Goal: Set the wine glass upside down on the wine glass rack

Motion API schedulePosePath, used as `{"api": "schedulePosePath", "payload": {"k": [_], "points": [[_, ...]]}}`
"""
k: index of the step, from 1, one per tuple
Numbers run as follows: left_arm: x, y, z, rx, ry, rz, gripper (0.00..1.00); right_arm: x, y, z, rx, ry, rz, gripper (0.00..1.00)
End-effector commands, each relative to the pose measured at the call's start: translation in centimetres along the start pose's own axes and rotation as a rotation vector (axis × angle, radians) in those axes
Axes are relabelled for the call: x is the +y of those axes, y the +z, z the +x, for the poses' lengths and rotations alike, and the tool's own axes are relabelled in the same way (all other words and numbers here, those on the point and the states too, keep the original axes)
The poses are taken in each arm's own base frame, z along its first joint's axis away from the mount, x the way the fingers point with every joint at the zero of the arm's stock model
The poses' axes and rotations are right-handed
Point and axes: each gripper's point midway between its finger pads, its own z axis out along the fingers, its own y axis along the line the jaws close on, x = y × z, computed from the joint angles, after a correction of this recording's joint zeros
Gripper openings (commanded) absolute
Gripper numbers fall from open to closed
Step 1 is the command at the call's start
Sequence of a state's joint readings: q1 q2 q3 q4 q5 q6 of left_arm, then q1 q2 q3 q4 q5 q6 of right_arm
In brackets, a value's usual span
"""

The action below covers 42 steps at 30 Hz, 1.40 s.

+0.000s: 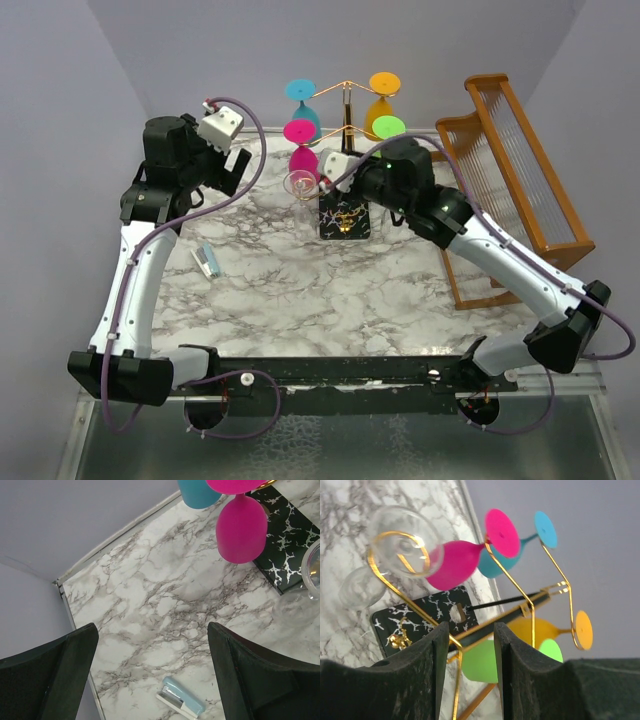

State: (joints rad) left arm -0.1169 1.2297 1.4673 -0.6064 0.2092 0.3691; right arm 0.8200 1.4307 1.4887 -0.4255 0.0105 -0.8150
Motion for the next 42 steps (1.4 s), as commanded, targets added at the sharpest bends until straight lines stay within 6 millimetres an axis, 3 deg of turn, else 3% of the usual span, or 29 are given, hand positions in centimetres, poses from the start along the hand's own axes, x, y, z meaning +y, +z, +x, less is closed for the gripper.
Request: {"api": "schedulePosePath", "payload": {"k": [1,4,9,11,15,16,26,36,42], "points": [[0.4,0.5,-0.9,-0.043,0.007,-0.002,0.94,-7.9,-4.0,-0.4,-0.083,0.227,0.256,0.42],[0.9,0.6,-1.0,-0.047,-0.004,-0.027,0.94,-11.2,-6.5,1.5,-0.101,0.358,0.382,0.45],[1.9,0.5,-1.3,-0.054,-0.034,-0.086,0.94,-14.1,-9.9,4.6,-0.097,0.492,0.571,0.51],[2.2,0.4,-1.2,-0.056,-0.047,-0.106,0.94,-14.9,-11.1,5.7,-0.103,0.546,0.631,0.60],[2.5,0.5,-0.9,-0.053,-0.060,-0.126,0.97,-15.3,-11.9,7.1,-0.100,0.596,0.691,0.98],[2.4,0.5,-0.8,-0.055,-0.062,-0.126,0.98,-15.2,-11.9,7.3,-0.103,0.598,0.690,1.00],[2.7,0.2,-0.6,-0.053,-0.078,-0.150,0.99,-15.0,-11.7,8.4,-0.094,0.585,0.673,0.99],[4.2,-1.2,-1.7,-0.081,-0.106,-0.226,0.99,-16.7,-16.1,8.7,-0.069,0.543,0.817,0.99],[5.1,-2.6,-2.1,-0.113,-0.134,-0.268,0.99,-16.2,-16.9,9.1,-0.067,0.516,0.833,0.99]]}}
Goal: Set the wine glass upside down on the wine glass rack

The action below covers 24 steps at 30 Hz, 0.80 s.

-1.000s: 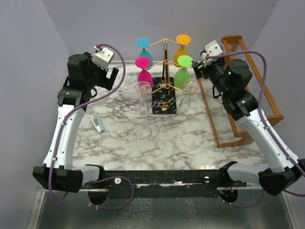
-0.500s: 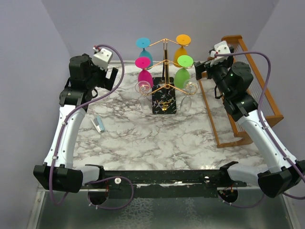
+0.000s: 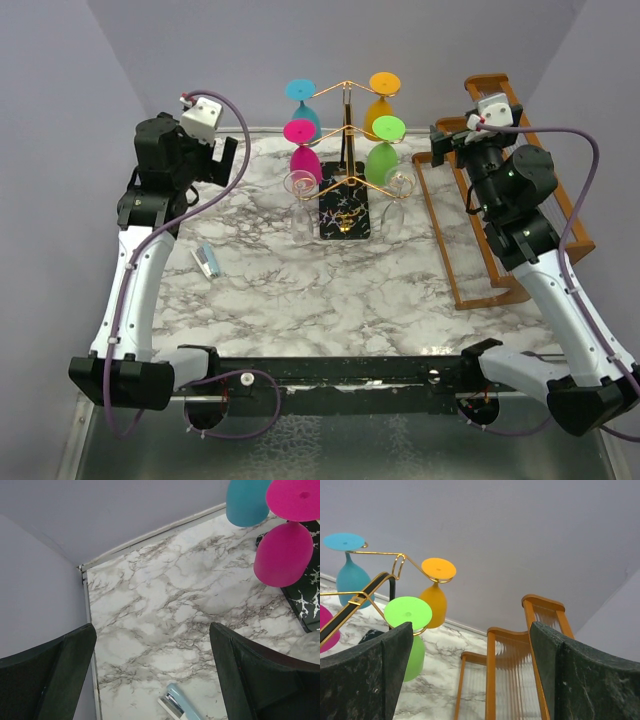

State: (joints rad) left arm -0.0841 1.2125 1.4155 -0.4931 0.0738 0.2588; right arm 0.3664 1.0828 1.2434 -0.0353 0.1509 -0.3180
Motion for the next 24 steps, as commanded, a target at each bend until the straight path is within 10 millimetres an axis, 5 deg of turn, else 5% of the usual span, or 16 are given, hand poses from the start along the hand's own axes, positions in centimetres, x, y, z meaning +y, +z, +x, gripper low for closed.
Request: {"api": "schedulePosePath", "payload": {"k": [1,7,24], "points": [[2.1,-2.5,-2.8,-0.100,-0.036,-0.090,0.99,-1.2,-0.6,-0.4,-0.031,-0.017,0.048,0.99],[2.3,-3.5,-1.1,-0.084,-0.042,-0.108,0.99,-1.0,-1.1,-0.6,-0.043,-0.010,0.025,0.99],[2.2,-5.9,-0.9,-0.121,-0.040,-0.124,0.99,-2.4,-4.1,-1.4,-0.059,-0.096,0.046,1.00]]}}
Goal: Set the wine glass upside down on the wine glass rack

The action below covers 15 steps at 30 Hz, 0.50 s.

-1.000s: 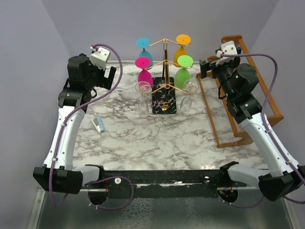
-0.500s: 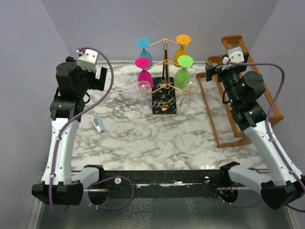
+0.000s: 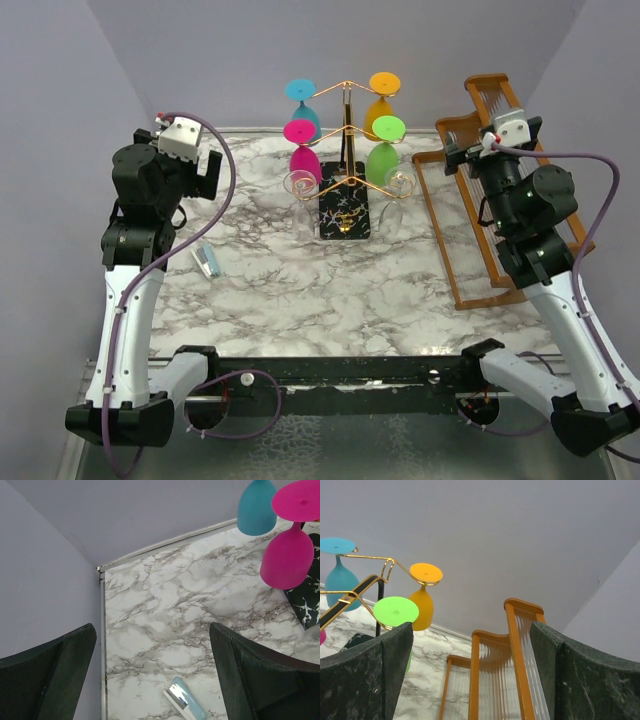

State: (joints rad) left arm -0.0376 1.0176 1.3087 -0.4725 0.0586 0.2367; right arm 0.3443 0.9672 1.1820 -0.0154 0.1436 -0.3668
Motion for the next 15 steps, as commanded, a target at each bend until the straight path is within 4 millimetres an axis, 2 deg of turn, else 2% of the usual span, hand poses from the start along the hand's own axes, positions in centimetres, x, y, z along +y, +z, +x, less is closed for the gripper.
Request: {"api": "schedulePosePath", "payload": {"k": [1,5,11,15], "points": [[0.7,-0.6,-0.7,-0.032,-0.013,-0.035,0.99,-0.6,-1.5,0.3,0.006,-0.062,0.003,1.00],[0.5,-0.5,0.1,-0.014,-0.014,-0.031,0.99,-0.3,-2.8,0.7,0.016,-0.098,-0.027,0.99],[0.0,-0.6,2.0,0.017,-0.017,-0.026,0.99,2.0,-4.5,2.7,0.050,-0.112,-0.152,0.99],[0.5,-1.2,1.5,-0.002,-0.018,-0.043,0.99,2.3,-4.9,3.0,0.065,-0.075,-0.170,0.99]]}}
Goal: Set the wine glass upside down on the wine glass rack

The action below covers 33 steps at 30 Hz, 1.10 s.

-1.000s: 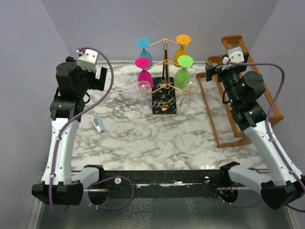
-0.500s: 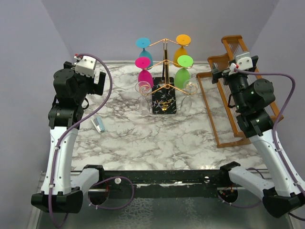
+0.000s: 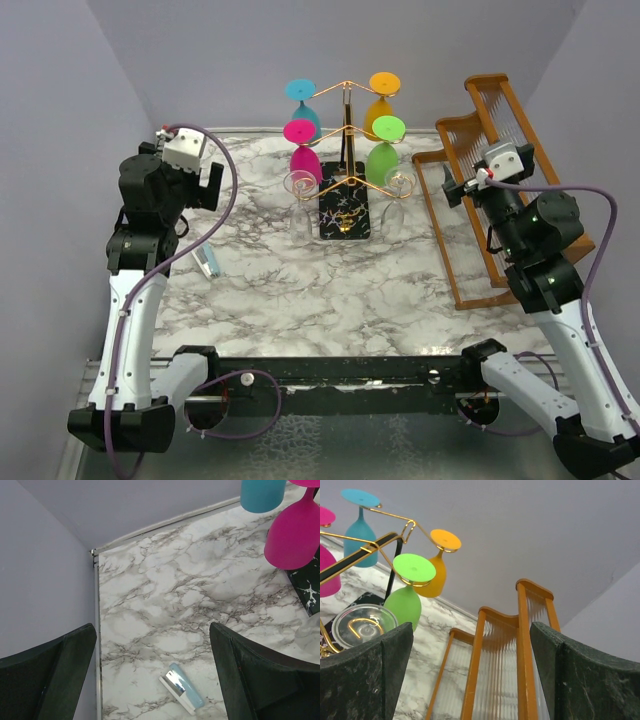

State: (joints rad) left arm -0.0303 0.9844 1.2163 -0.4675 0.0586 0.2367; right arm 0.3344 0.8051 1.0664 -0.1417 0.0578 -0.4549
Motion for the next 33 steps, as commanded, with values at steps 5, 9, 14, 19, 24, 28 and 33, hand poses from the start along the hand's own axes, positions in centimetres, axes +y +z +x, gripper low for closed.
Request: {"api": "schedulePosePath", "payload": {"k": [5,9,14,19,24,28,33], "points": [[1.7,-1.9,-1.9,-0.069,-0.017,-0.070,0.99,1.3,-0.7,0.3,0.020,0.056,-0.091,0.99],[2.8,-2.1,-6.6,-0.255,-0.132,-0.111,0.99,1.2,-0.8,0.6,0.026,0.082,-0.083,1.00],[3.0,-1.9,-5.4,-0.194,-0.164,-0.121,0.99,0.2,-0.8,1.4,0.056,0.110,-0.021,1.00],[2.5,-1.5,-5.3,-0.187,-0.145,-0.090,0.99,-0.1,-0.4,1.8,0.072,0.134,0.003,0.99],[2.3,-0.9,-4.8,-0.179,-0.143,-0.083,0.99,0.5,0.0,2.6,0.085,0.162,-0.010,1.00],[2.1,-0.6,-4.5,-0.168,-0.142,-0.072,0.99,0.4,0.0,2.9,0.090,0.172,0.004,0.99],[2.2,-0.5,-4.5,-0.162,-0.143,-0.075,0.99,-0.2,0.0,3.3,0.103,0.177,0.035,1.00]]}}
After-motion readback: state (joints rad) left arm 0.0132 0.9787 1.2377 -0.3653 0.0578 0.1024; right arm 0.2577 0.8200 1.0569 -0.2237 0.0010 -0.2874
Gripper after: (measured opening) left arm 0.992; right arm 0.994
